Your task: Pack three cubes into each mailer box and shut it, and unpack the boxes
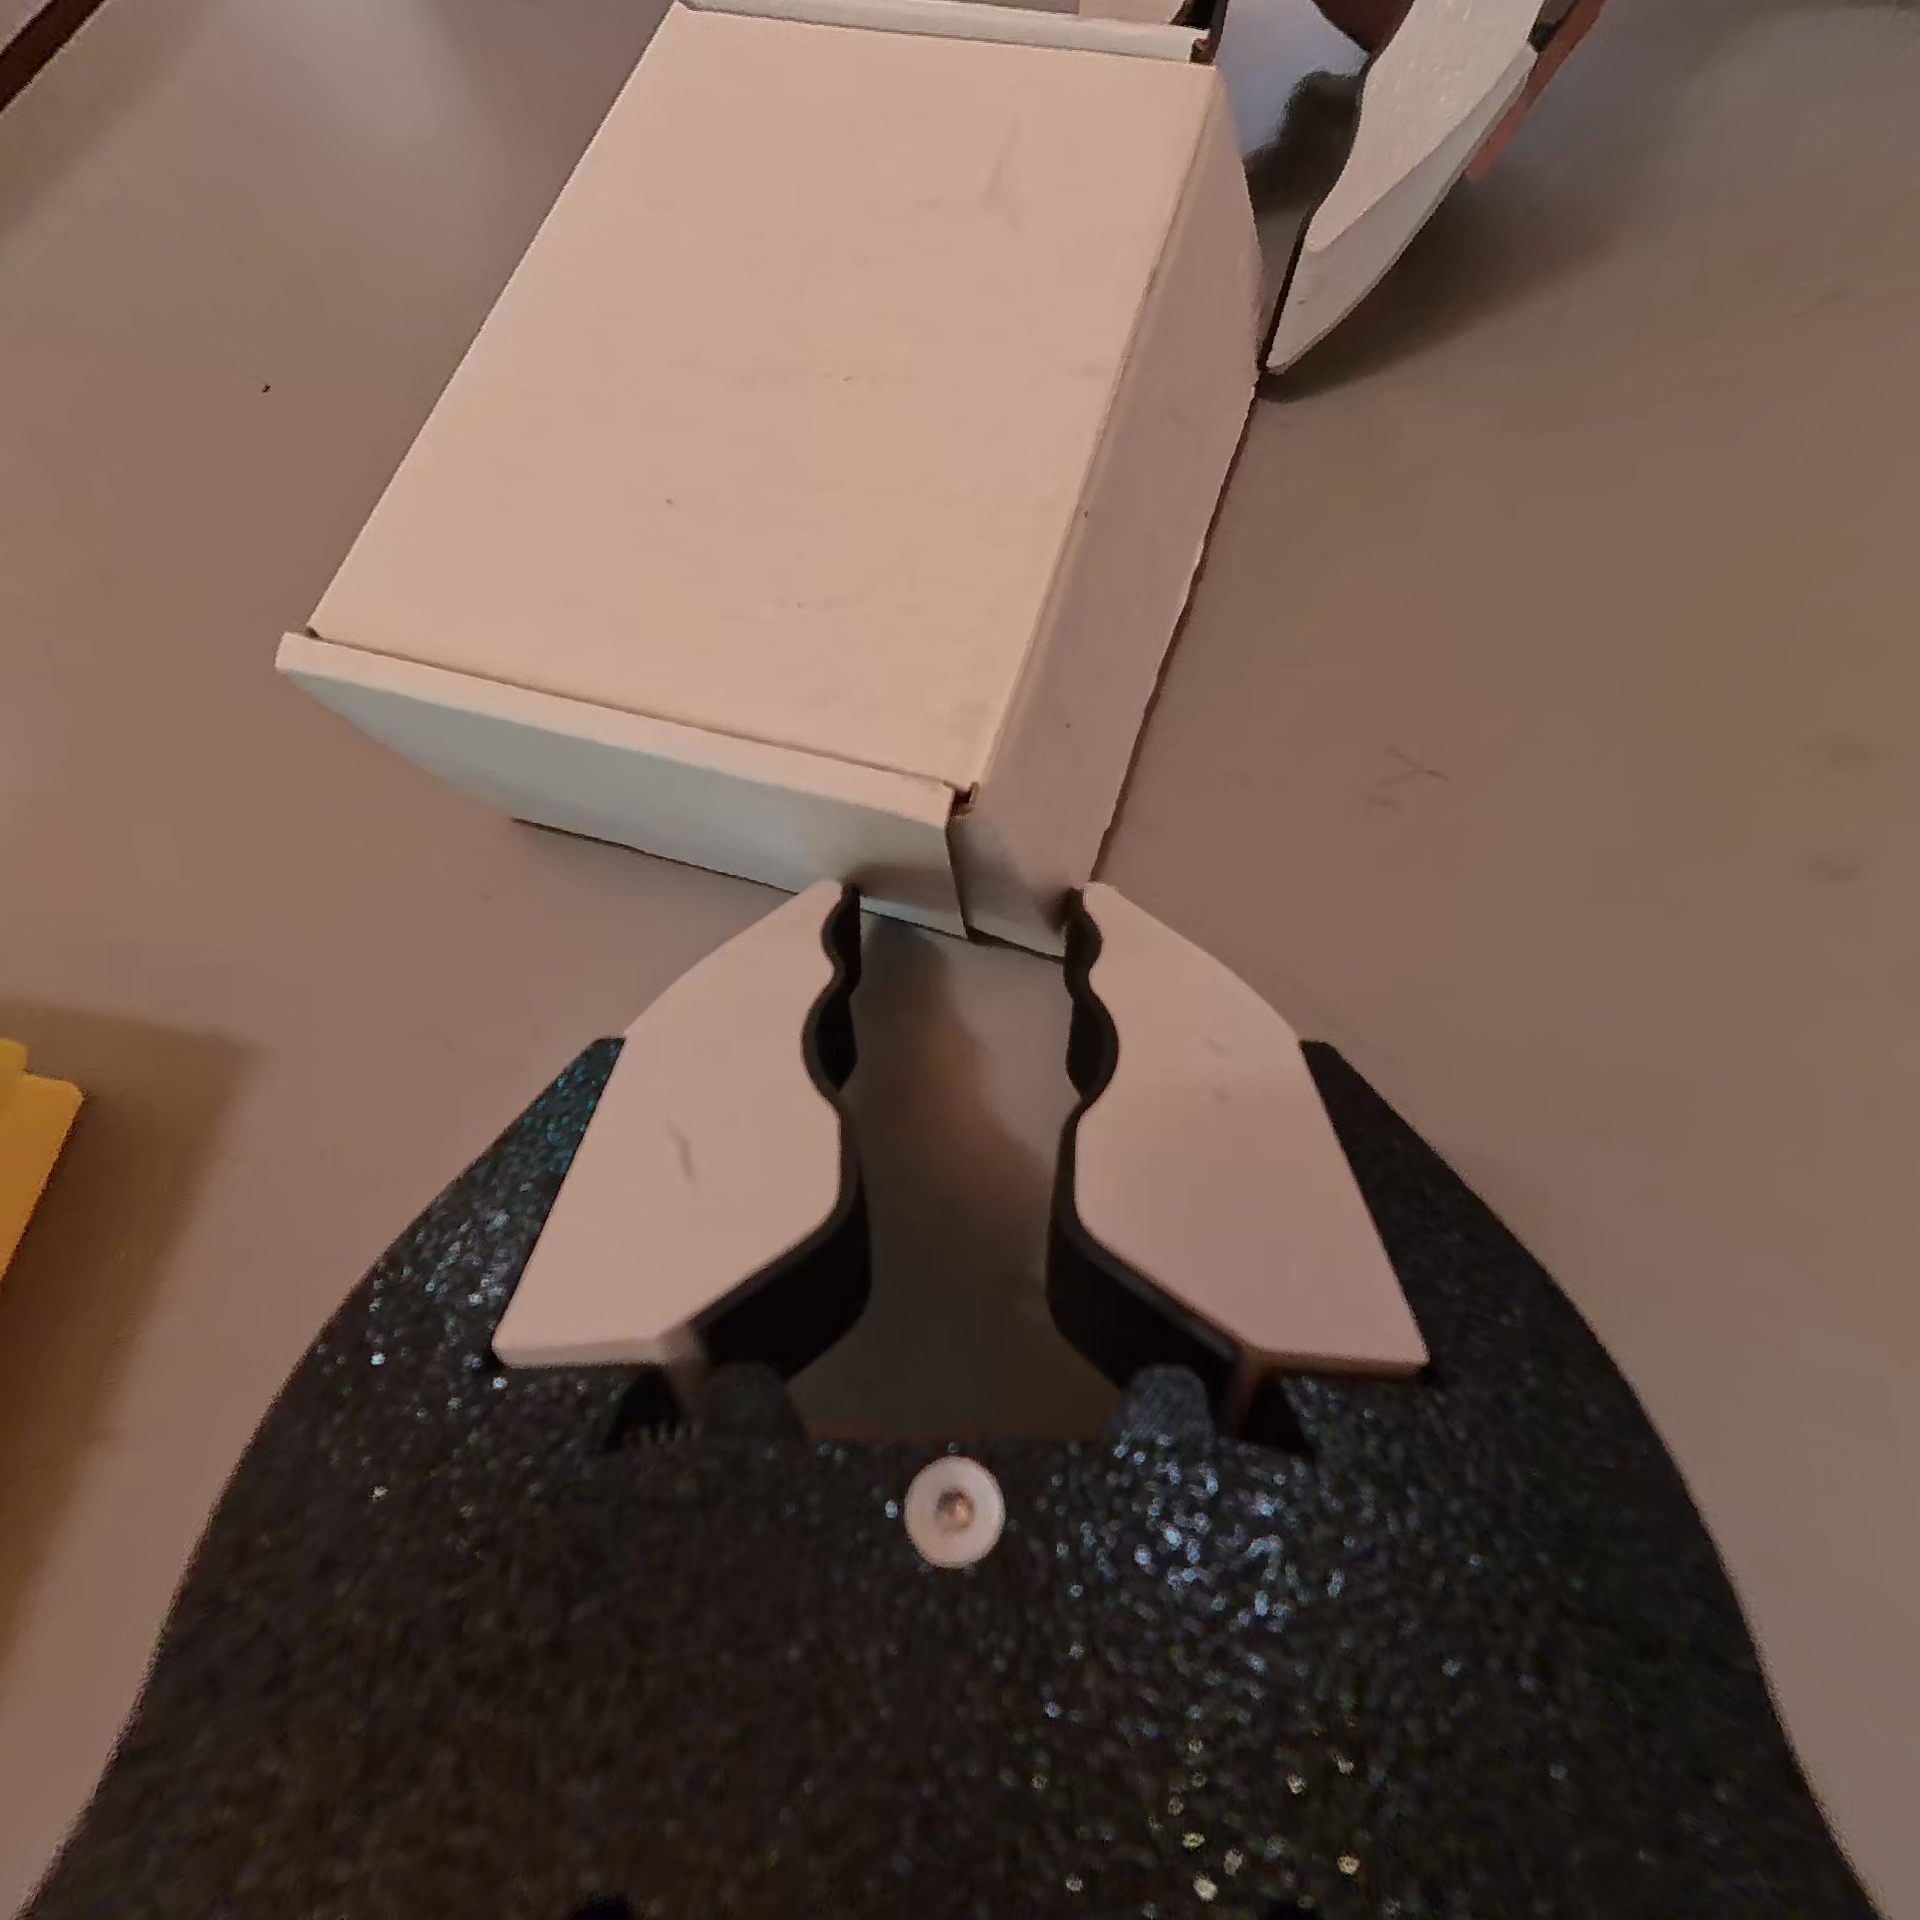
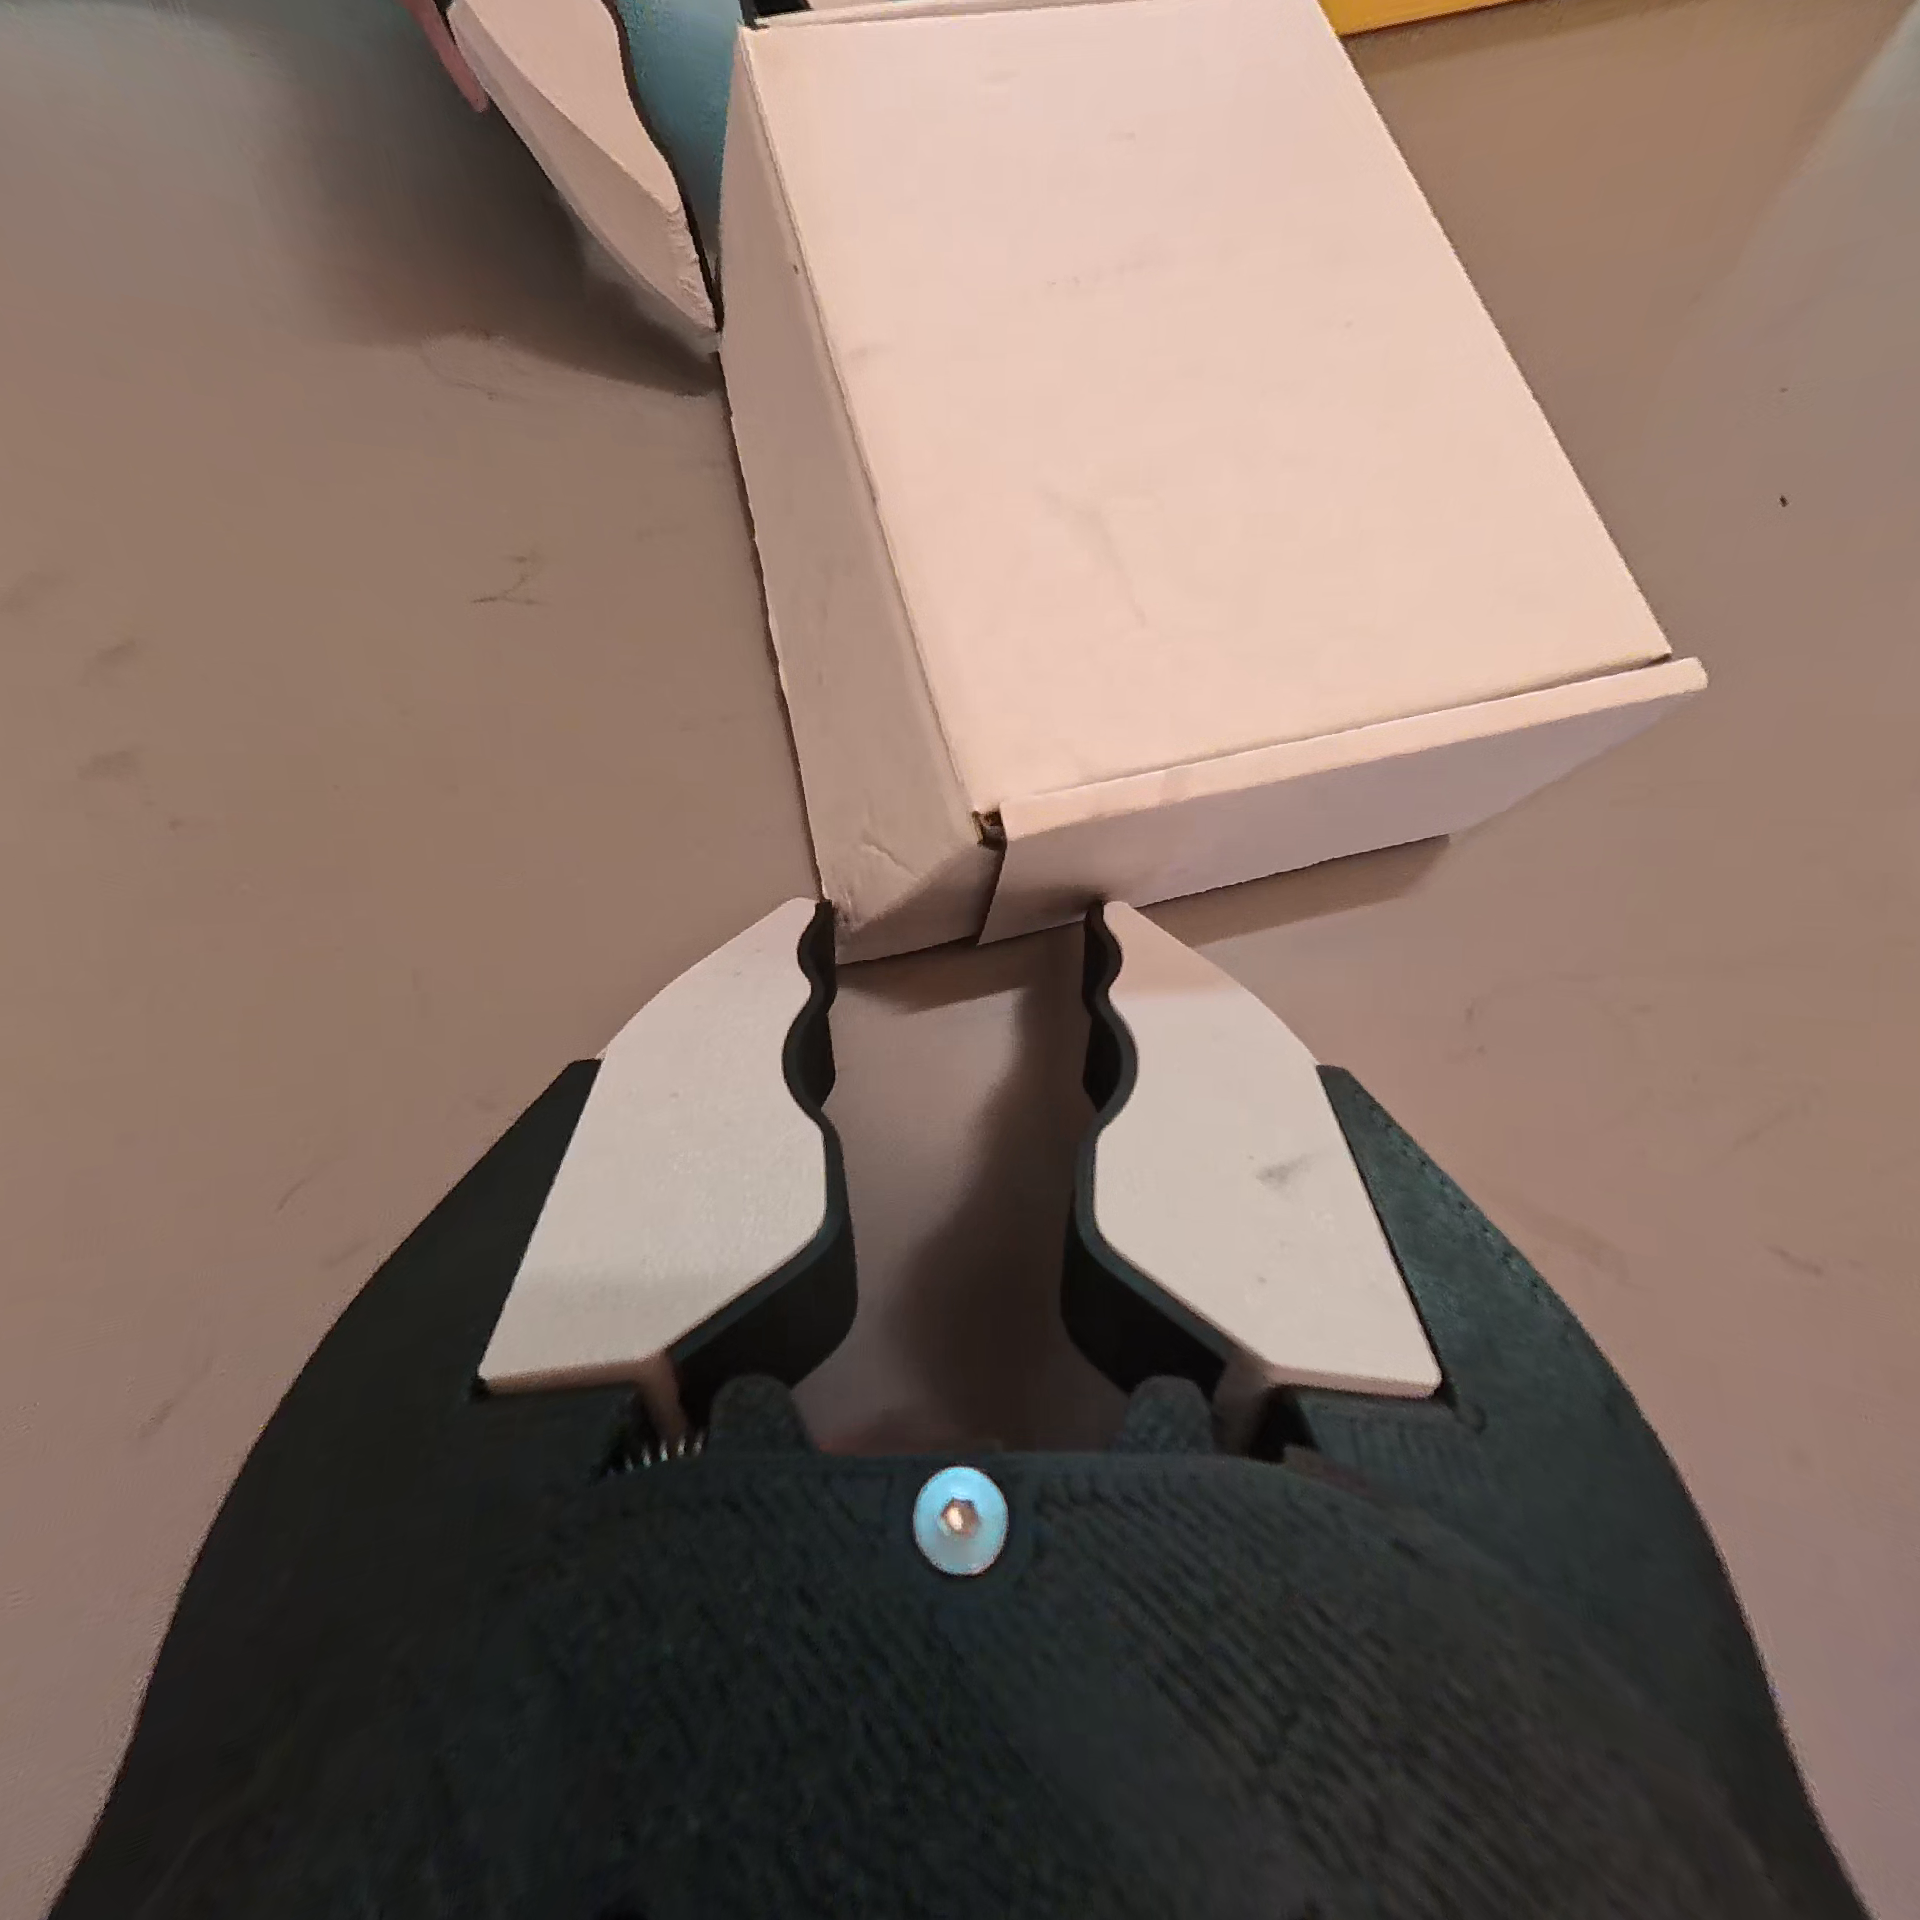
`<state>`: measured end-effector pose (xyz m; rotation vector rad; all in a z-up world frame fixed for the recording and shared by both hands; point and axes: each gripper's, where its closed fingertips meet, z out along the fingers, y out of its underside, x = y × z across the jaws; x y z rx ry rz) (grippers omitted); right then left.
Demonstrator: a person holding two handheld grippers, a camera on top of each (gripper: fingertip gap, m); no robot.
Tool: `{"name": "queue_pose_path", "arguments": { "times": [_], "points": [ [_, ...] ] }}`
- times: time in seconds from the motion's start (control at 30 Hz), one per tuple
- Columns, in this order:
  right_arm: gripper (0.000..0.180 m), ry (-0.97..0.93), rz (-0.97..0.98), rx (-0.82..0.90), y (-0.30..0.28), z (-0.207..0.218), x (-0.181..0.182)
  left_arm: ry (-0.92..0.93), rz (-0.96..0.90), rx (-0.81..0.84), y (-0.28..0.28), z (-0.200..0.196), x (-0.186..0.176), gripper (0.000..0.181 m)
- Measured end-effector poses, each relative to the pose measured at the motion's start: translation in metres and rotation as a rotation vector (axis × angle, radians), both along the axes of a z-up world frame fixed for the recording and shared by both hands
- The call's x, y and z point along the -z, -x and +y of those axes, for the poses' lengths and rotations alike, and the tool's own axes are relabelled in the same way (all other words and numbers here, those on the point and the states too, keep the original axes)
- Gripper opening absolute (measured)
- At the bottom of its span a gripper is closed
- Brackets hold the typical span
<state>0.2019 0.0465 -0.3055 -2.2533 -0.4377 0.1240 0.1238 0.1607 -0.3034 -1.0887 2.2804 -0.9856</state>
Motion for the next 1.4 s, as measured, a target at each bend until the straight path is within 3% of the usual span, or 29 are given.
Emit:
{"name": "queue_pose_path", "arguments": {
  "times": [0.33,0.6,0.8,0.97,1.1,1.17,1.27,1.4],
  "points": [
    [0.038,-0.005,-0.044,0.031,-0.004,0.003,0.001,-0.115,-0.061,-0.029,-0.006,0.004,0.002,0.029],
    [0.039,-0.013,-0.042,0.040,-0.009,0.005,0.000,-0.075,-0.035,-0.053,-0.010,0.007,0.003,0.030],
    [0.045,-0.046,-0.052,-0.006,-0.005,-0.004,-0.004,-0.070,-0.017,-0.041,-0.009,0.005,0.004,0.024],
    [0.066,-0.027,-0.016,-0.013,0.002,-0.009,-0.003,-0.080,-0.031,-0.044,-0.010,0.006,0.004,0.027],
    [0.073,-0.014,-0.022,0.061,-0.009,-0.006,-0.001,-0.075,-0.025,-0.053,-0.010,0.007,0.004,0.030],
    [0.072,-0.006,-0.043,0.066,-0.009,-0.005,0.001,-0.066,-0.013,-0.052,-0.010,0.007,0.005,0.029],
    [0.054,-0.047,-0.047,0.072,-0.011,-0.001,-0.004,-0.051,0.005,-0.051,-0.010,0.007,0.006,0.029],
    [0.057,0.002,-0.015,0.046,-0.008,0.001,0.001,-0.028,0.037,-0.050,-0.011,0.007,0.007,0.031]
  ]
}}
